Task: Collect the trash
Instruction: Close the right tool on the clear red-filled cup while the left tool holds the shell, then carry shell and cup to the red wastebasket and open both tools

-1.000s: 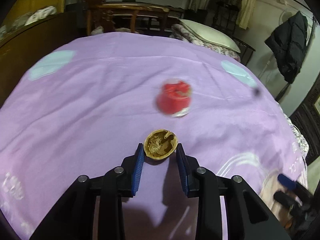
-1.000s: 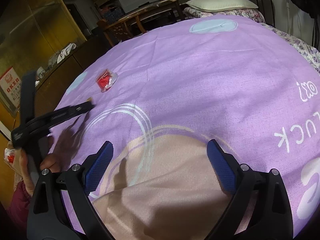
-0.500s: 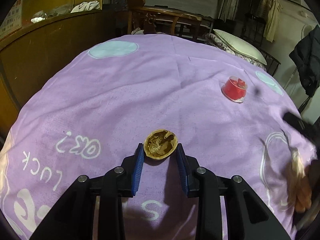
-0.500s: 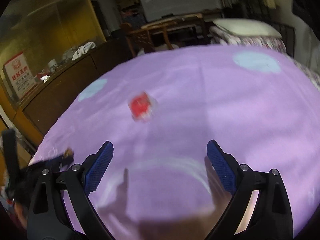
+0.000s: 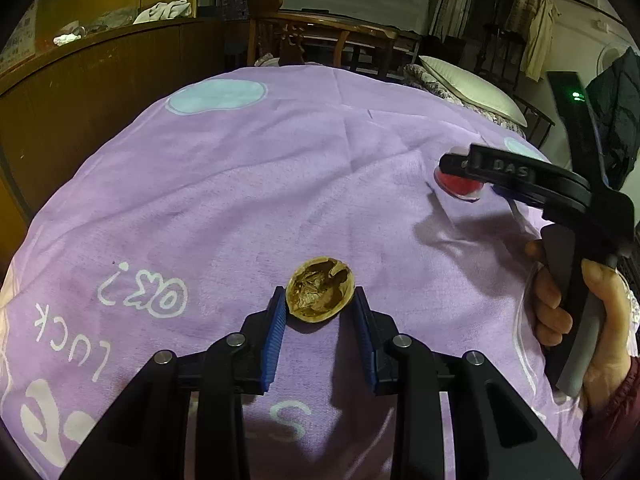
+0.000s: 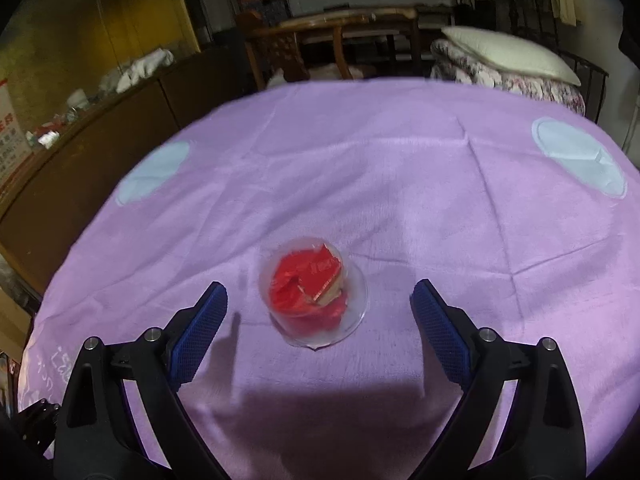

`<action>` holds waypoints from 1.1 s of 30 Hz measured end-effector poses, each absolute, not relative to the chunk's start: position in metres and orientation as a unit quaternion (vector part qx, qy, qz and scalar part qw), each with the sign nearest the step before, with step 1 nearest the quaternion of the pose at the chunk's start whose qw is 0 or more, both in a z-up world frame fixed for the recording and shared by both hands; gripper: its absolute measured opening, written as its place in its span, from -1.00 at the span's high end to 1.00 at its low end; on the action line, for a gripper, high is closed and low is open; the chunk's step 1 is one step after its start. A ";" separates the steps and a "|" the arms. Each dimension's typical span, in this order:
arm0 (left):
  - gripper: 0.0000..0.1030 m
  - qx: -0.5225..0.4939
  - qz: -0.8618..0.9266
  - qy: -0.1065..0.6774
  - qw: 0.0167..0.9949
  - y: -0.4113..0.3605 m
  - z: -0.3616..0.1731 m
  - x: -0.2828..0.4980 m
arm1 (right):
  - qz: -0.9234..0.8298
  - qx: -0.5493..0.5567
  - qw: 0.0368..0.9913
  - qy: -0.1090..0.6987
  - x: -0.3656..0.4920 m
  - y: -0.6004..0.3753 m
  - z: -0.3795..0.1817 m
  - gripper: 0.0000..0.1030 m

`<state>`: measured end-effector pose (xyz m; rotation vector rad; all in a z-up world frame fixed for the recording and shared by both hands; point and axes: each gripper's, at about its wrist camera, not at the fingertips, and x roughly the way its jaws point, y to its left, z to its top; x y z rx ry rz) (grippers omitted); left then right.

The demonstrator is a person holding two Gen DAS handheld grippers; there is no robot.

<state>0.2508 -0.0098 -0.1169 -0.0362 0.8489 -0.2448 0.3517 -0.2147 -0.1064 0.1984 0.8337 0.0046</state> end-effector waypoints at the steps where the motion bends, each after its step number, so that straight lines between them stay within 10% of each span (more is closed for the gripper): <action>1: 0.37 -0.015 -0.117 0.411 0.904 -0.011 -0.117 0.250 | 0.004 0.101 0.907 0.408 0.352 -0.216 -0.108 -0.13; 33: 0.37 0.012 -0.060 0.332 0.941 0.011 -0.035 0.142 | 0.080 0.121 0.939 0.313 0.159 -0.197 -0.055 -0.05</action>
